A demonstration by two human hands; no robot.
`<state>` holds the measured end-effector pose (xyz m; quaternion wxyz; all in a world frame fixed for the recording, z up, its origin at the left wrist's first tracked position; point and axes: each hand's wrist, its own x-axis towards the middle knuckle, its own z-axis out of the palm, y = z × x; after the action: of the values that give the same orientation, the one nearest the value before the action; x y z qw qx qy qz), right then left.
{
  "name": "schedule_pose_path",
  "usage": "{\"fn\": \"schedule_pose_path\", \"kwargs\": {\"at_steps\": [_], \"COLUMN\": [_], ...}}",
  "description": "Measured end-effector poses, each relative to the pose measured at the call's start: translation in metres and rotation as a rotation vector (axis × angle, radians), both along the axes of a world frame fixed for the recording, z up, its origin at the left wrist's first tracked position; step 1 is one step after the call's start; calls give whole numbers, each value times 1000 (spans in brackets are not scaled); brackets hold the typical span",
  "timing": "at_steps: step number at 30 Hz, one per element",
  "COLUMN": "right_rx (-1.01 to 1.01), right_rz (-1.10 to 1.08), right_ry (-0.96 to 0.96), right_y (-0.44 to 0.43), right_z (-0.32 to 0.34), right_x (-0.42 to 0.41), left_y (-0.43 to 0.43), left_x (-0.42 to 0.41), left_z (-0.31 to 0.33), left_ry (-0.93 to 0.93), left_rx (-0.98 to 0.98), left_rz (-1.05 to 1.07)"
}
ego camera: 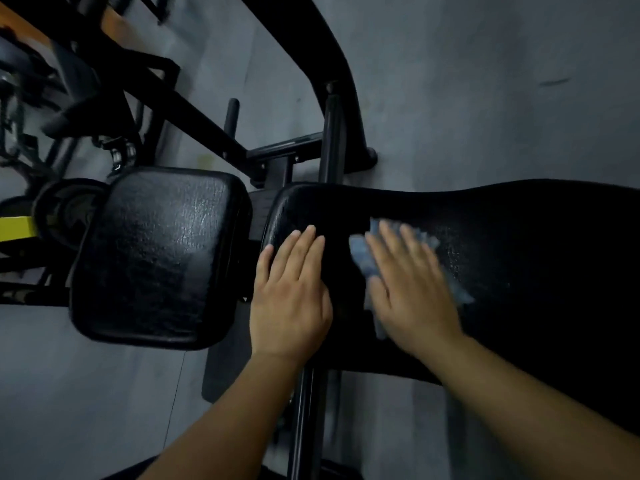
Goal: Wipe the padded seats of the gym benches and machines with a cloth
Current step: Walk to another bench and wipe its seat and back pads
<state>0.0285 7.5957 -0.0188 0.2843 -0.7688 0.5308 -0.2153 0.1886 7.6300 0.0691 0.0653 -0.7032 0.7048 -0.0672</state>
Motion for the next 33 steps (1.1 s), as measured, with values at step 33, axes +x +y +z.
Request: {"fn": "schedule_pose_path", "kwargs": {"at_steps": [33], "right_rx": [-81], "right_rz": [151], "right_ry": [-66], "right_y": [22], "right_z": [73], "right_x": [133], "left_y": [12], "left_x": [108], "left_z": [64], "left_ry": [135], "left_rx": [24], "left_rz": [-85]}}
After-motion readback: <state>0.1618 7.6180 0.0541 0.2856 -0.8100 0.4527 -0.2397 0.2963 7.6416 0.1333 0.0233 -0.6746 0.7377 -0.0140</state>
